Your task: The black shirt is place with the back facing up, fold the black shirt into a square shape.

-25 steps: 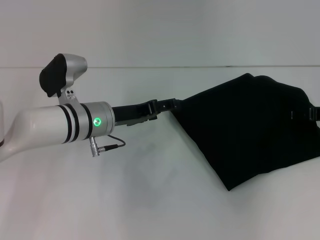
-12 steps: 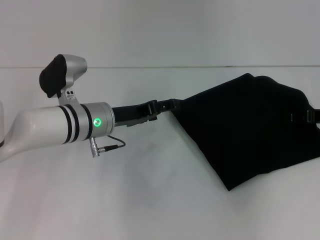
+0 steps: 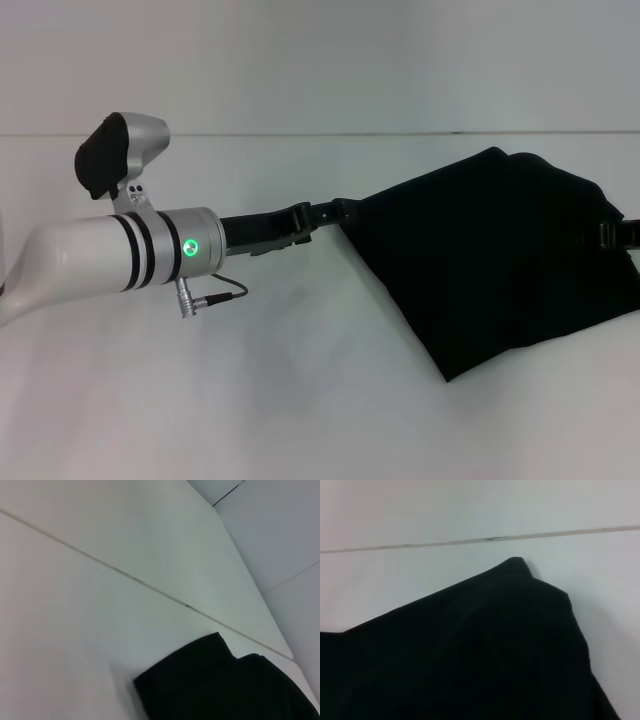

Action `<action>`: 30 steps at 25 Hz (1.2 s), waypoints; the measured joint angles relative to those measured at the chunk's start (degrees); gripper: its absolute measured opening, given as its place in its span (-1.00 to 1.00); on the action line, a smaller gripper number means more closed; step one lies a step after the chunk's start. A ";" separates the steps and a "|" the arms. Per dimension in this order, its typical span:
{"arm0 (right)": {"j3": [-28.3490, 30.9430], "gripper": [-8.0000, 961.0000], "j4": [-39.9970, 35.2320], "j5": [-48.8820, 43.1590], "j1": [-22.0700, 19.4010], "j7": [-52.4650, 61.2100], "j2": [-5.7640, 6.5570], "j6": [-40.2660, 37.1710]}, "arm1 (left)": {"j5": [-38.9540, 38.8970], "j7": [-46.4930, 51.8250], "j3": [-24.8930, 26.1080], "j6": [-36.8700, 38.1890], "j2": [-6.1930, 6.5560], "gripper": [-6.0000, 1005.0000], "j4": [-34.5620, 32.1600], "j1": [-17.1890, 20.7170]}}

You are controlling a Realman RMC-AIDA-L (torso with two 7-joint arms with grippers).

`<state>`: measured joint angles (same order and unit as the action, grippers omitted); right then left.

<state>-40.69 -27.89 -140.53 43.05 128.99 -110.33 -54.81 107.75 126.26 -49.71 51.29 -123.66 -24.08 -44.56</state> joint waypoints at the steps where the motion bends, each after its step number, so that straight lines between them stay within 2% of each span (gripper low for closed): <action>1: 0.05 -0.51 0.00 0.11 0.07 0.00 -0.03 -0.28 | -0.01 -0.03 0.02 0.00 0.00 0.84 0.00 0.04; 7: 0.47 -0.80 -0.04 0.90 0.57 -0.01 -0.18 -1.60 | -0.03 -0.17 0.06 0.04 0.00 0.84 -0.11 0.10; 14: 0.40 -0.80 -0.15 2.55 1.78 -0.18 -1.51 -2.17 | 0.24 -0.29 0.04 -0.22 0.32 0.84 -2.66 1.87; 18: 0.54 -0.80 -0.15 2.59 2.80 0.09 -2.43 -2.04 | 0.47 -0.32 0.63 0.03 1.49 0.84 -5.20 3.66; 22: 0.53 -0.81 -0.15 2.64 4.10 0.55 -3.44 -1.50 | 2.84 -0.54 3.37 1.27 2.51 0.84 -7.07 4.75; 26: 0.28 -0.81 -0.03 2.70 5.46 1.78 -4.33 -0.46 | 4.84 -1.84 6.83 3.10 3.15 0.84 -7.47 4.77; 30: 0.15 -0.81 0.17 2.72 6.57 3.03 -5.01 0.59 | 5.29 -2.52 7.52 3.70 3.61 0.84 -8.08 4.74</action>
<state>-40.54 -27.73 -137.81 49.62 132.02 -115.34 -54.22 113.04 123.75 -42.18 54.99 -120.04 -32.15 -39.82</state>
